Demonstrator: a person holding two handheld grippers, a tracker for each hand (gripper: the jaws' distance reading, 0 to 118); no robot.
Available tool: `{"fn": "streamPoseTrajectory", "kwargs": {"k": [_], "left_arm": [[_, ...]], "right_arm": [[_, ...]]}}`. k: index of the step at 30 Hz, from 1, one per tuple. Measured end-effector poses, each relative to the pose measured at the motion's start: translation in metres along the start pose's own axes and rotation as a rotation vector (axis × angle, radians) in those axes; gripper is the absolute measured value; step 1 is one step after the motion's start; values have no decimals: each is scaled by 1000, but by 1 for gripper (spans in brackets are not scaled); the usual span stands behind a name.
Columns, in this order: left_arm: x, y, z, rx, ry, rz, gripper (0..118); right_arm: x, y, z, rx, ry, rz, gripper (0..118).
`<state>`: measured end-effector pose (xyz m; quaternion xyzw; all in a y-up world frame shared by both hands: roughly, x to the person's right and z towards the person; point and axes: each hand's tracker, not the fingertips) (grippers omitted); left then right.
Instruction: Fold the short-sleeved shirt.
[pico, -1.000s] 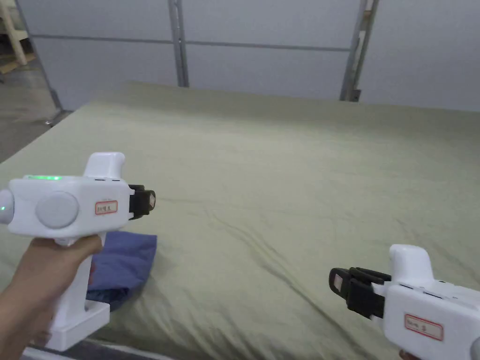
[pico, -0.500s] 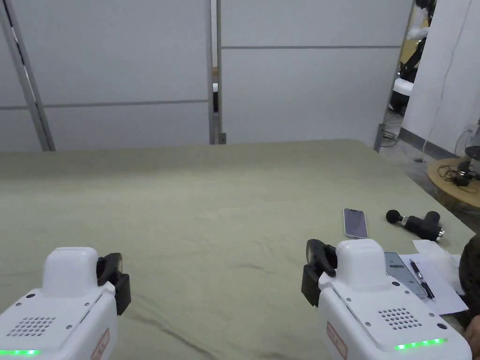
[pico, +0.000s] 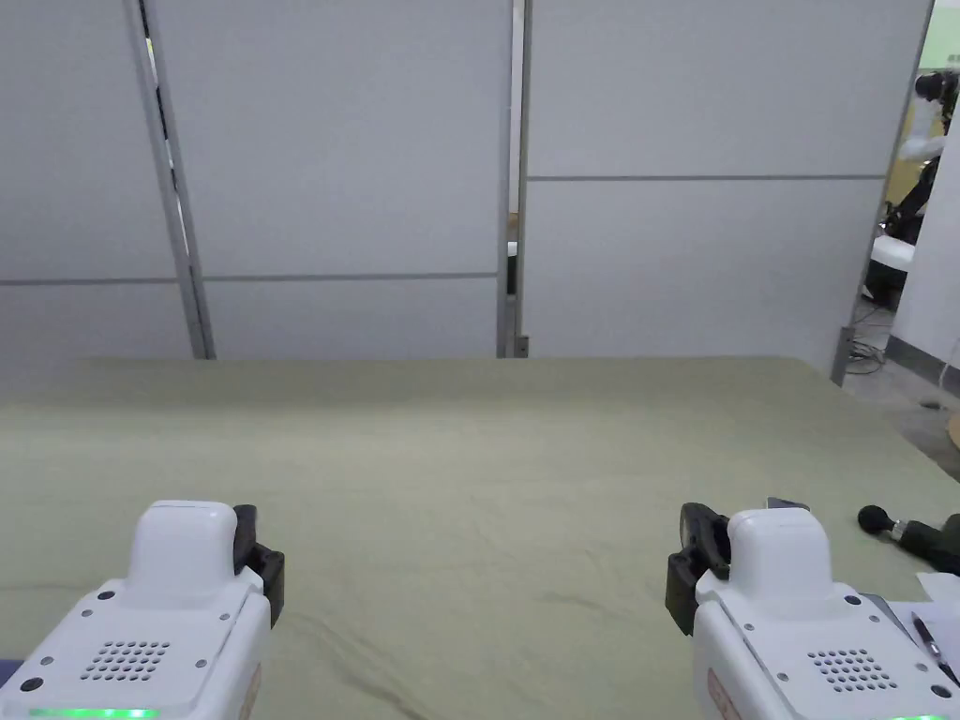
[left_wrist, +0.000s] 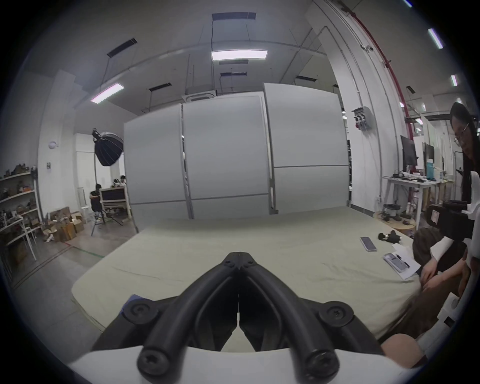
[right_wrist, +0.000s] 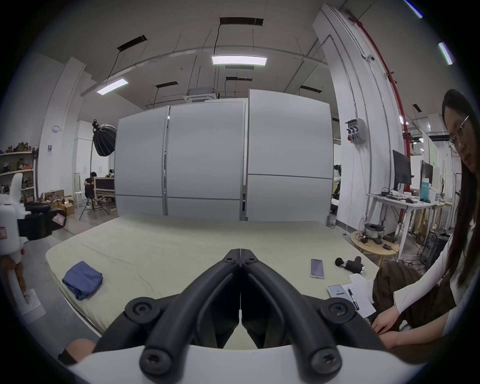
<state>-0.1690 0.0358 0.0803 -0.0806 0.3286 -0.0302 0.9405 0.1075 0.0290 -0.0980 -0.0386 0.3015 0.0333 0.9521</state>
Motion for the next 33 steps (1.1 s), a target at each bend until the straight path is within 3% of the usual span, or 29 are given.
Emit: {"fn": "streamPoseTrajectory", "kwargs": {"k": [9, 13, 14, 15, 16, 17, 18, 19, 20, 22, 29, 33], "left_arm": [[4, 8, -3, 47, -8, -2, 0], [10, 8, -6, 60, 56, -65, 1], [9, 8, -5, 59, 52, -61, 10], [8, 8, -5, 60, 45, -50, 30], [6, 7, -4, 61, 21, -17, 77], [4, 6, -4, 56, 9, 20, 118], [4, 6, -8, 9, 23, 27, 118], [0, 9, -3, 126, -48, 26, 118], [-8, 16, 2, 92, 14, 15, 118], [-2, 11, 7, 121, -11, 10, 118], [12, 11, 6, 100, -28, -18, 118], [11, 20, 7, 41, -31, 36, 118]], "right_arm": [[10, 8, -6, 15, -20, -11, 2], [14, 8, -8, 9, -36, -5, 3], [14, 7, -8, 8, -36, -9, 7], [15, 7, -8, 8, -38, -12, 22], [15, 7, -7, 9, -38, -15, 51], [15, 7, -8, 9, -37, -14, 107], [14, 6, -10, -4, -43, -8, 118], [14, 6, -13, -33, -67, -2, 118], [13, 5, -2, 72, -49, -15, 118], [14, 3, 1, 29, -85, 6, 118], [14, 10, -4, 36, -71, 2, 118], [15, 11, -4, 37, -70, 14, 118]]}}
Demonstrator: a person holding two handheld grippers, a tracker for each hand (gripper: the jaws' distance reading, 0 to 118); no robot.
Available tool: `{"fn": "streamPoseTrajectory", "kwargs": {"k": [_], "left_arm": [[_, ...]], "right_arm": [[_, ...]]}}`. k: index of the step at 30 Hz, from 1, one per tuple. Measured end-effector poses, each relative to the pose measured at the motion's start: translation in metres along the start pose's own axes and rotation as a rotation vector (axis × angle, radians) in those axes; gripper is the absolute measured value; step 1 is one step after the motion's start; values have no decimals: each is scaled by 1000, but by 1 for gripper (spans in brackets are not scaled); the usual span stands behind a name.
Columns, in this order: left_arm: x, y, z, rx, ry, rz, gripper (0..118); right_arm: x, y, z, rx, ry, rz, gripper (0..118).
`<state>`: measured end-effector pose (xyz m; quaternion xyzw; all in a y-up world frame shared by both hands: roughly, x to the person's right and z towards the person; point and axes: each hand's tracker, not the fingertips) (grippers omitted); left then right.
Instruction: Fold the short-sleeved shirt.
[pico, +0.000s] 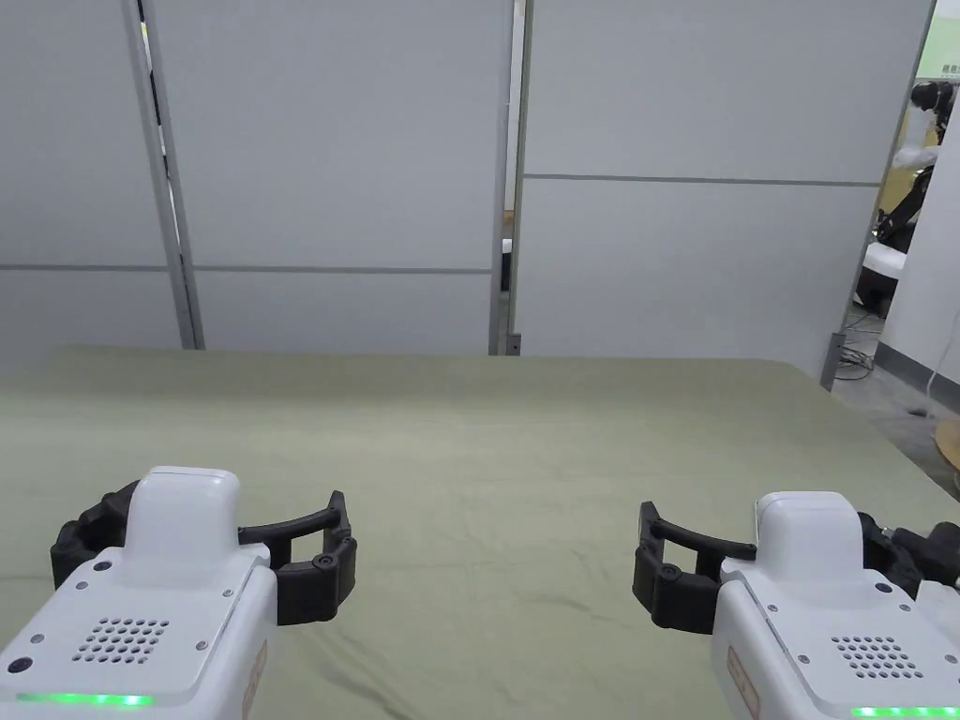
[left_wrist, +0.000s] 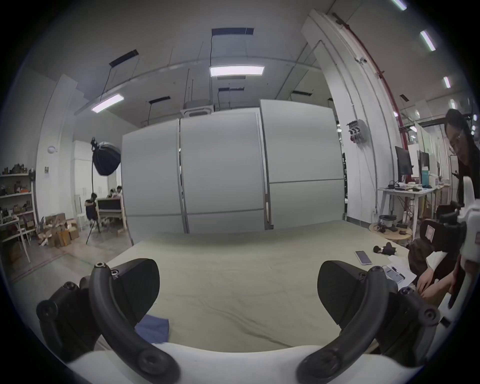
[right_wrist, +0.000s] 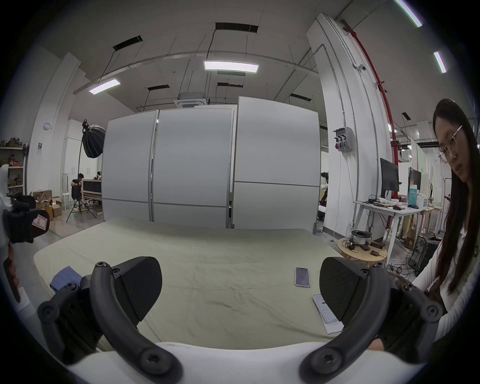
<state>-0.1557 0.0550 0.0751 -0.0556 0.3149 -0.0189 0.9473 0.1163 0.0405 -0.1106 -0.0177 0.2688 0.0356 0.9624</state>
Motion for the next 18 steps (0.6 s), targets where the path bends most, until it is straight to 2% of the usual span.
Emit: {"fn": "streamPoseTrajectory", "kwargs": {"k": [2, 8, 11, 18], "left_arm": [[2, 7, 0, -50, 61, 26, 118], [-6, 13, -4, -80, 17, 89, 118], [-2, 13, -5, -99, 64, 63, 118], [2, 6, -9, -97, 73, 13, 118]], "right_arm": [[-1, 1, 1, 0, -2, 5, 118], [-3, -1, 1, -12, 4, 0, 118], [-3, -2, 0, -30, 17, 0, 118], [-3, -2, 0, -31, 13, -1, 118]]}}
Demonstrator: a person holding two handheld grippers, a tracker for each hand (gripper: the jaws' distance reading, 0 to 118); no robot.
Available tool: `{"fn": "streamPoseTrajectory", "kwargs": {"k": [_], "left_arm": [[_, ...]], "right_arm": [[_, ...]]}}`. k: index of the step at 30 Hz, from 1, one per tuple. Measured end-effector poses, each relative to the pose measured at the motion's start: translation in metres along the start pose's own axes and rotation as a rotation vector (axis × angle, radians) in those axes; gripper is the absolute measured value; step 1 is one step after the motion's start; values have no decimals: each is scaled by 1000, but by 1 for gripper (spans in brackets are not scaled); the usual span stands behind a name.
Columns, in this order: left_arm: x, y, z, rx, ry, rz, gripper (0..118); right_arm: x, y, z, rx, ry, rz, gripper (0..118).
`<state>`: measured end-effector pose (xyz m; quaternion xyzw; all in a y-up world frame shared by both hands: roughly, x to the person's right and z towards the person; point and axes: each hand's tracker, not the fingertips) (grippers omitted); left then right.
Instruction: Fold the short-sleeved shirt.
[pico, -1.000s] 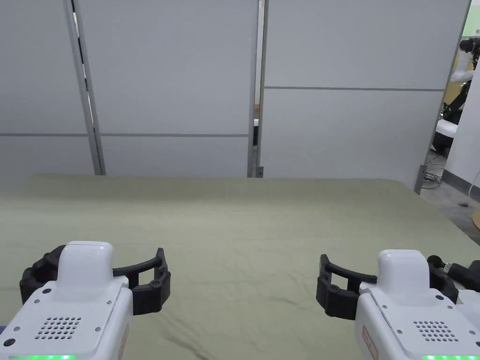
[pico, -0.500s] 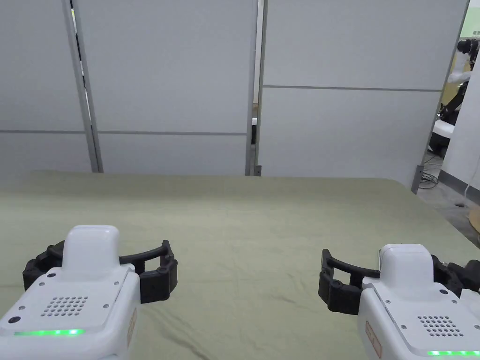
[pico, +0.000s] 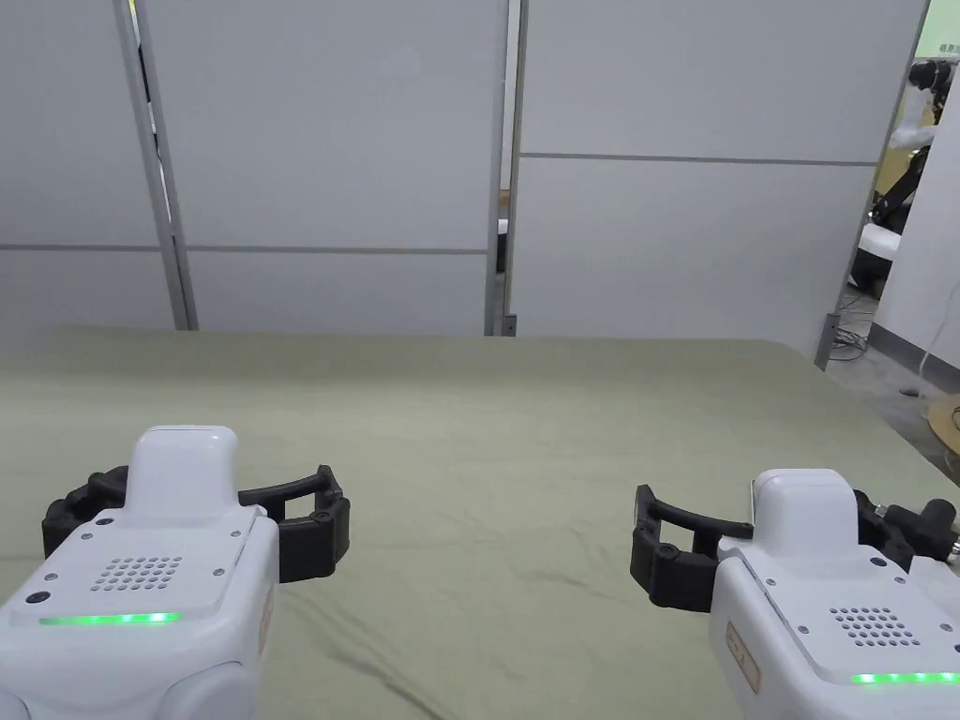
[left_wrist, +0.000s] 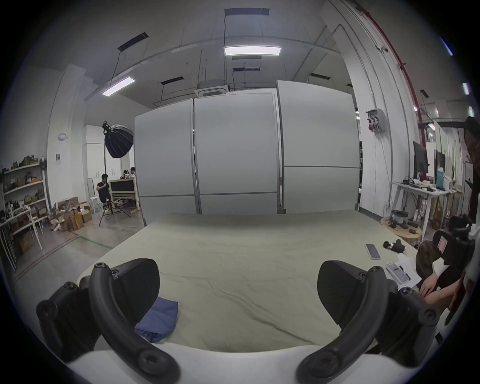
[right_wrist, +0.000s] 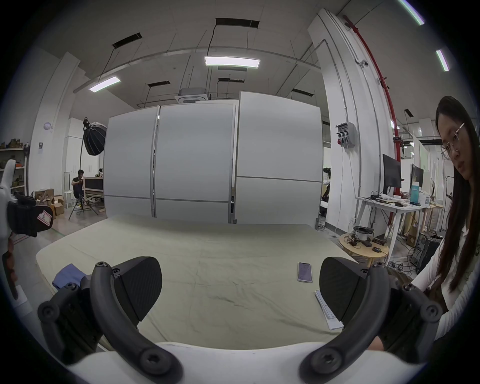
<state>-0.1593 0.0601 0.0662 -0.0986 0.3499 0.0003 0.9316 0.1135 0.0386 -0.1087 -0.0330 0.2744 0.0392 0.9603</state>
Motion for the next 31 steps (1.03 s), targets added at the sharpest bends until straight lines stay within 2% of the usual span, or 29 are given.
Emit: {"fn": "streamPoseTrajectory", "kwargs": {"k": [9, 13, 17, 21, 25, 28, 31], "left_arm": [[5, -1, 0, 28, 62, -27, 118], [0, 3, 2, 25, -2, 3, 118], [-3, 6, 4, 46, 31, 13, 118], [-11, 9, 6, -4, -74, 128, 118], [-18, 4, 4, 58, -85, 64, 118], [-13, 1, 6, 139, 44, -8, 118], [-15, -2, 8, 171, -24, -2, 118]], "right_arm": [[-4, 2, -2, -10, 7, -4, 118], [-6, 2, -1, -9, 10, 2, 118], [-6, 3, -1, -10, 12, -4, 118], [-6, 5, 0, -8, 16, -5, 118], [-4, 6, 1, -6, 19, -21, 118], [-3, 6, 2, 0, 13, -17, 118], [-2, 5, 2, -1, 9, -12, 118]]}}
